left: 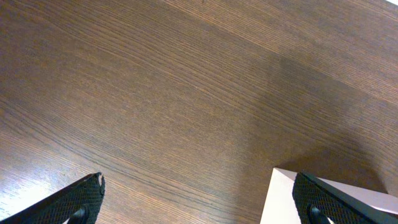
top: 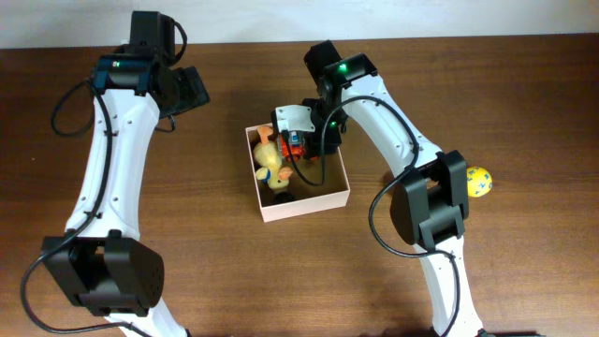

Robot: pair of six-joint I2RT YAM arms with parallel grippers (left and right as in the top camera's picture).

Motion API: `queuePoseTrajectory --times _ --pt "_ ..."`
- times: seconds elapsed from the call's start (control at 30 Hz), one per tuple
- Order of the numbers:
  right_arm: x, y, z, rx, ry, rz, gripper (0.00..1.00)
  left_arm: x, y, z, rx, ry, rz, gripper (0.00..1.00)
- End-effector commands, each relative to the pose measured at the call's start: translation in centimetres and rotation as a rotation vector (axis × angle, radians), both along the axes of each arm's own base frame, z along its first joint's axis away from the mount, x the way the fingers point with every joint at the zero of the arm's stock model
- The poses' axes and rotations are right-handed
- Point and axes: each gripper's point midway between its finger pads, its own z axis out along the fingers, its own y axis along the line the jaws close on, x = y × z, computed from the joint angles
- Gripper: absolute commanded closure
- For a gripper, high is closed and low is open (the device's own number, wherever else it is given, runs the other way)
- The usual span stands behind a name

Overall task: Pack container
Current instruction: 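Lower the police car into the box beside the yellow duck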

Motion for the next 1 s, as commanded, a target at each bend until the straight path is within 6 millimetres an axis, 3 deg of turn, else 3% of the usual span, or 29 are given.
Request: queuePoseTrajectory --times 0.0,0.3,0.37,0.4,0.5,0.53,0.63,0.67,0.77,0.8,0.97 --pt "-0.4 0.5 -0.1 0.022 0.019 0.004 0.25 0.2 0.1 0.2 0.001 -0.009 0.014 0.01" --pt "-0.3 0.6 1.1 0.032 -0.005 0.004 0.18 0.2 0.1 0.2 0.001 -0.009 0.014 0.01" --pt "0.1 0.8 2.2 0.045 -0.024 -0.016 0.18 0.2 0.1 0.2 0.001 -0.009 0.014 0.01" --pt "1.0 1.1 4.1 0.069 -0.05 -0.073 0.18 0.2 0.1 0.2 0.001 -0.009 0.014 0.01" --pt "1.9 1.5 6.8 0.108 -0.073 -0.166 0.23 0.2 0.1 0.2 0.001 -0.009 0.014 0.01" --pt "2.0 1.6 8.5 0.128 -0.084 -0.207 0.39 0.2 0.1 0.2 0.001 -0.009 0.014 0.01" --pt "1.5 1.4 10.4 0.142 -0.076 -0.259 0.53 0.2 0.1 0.2 0.001 -0.009 0.014 0.01" --pt "1.2 1.2 10.7 0.139 -0.062 -0.271 0.59 0.2 0.1 0.2 0.001 -0.009 0.014 0.01" --pt "-0.6 0.5 10.6 0.1 0.006 -0.283 0.9 0.2 0.1 0.2 0.001 -0.009 0.014 0.01" --pt "-1.2 0.2 10.4 0.083 0.033 -0.285 0.96 0.2 0.1 0.2 0.001 -0.009 0.014 0.01" --pt "-3.9 -0.7 9.0 0.018 0.152 -0.286 0.96 0.2 0.1 0.2 0.001 -0.009 0.014 0.01"
